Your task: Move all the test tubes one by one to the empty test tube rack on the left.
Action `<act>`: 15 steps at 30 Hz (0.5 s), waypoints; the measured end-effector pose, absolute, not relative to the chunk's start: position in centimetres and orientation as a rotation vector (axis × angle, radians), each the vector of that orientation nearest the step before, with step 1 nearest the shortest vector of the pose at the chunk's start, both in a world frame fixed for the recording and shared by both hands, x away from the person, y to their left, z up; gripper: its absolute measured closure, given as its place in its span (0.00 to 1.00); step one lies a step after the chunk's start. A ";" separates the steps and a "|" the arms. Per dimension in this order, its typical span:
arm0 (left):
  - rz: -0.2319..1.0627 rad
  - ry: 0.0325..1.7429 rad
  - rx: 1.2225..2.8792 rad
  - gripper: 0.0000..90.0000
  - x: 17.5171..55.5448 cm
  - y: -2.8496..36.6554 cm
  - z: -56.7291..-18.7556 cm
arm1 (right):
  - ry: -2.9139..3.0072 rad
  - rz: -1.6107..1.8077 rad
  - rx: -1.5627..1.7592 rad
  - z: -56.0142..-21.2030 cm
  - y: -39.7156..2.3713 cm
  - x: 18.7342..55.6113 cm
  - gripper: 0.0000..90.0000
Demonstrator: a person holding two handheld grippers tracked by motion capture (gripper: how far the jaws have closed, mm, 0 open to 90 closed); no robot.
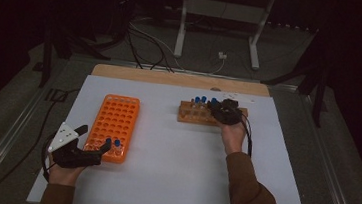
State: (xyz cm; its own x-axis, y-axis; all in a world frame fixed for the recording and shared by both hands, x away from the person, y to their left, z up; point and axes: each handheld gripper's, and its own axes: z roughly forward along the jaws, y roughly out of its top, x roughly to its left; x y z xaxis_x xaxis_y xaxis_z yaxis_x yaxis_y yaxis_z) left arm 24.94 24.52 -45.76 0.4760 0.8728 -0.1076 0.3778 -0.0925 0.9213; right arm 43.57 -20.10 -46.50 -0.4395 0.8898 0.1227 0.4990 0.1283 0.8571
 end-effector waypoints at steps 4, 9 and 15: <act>0.595 1.083 1.685 0.01 24.9 24.5 -45.7 | 1.995 1.246 1.325 -46.5 -20.0 43.5 0.85; 0.593 1.083 1.683 0.01 24.9 24.5 -45.7 | 1.995 1.246 1.316 -46.4 -20.0 43.4 0.85; 0.588 1.081 1.683 0.01 24.9 24.5 -45.6 | 1.976 1.256 1.295 -45.7 -20.3 43.0 0.86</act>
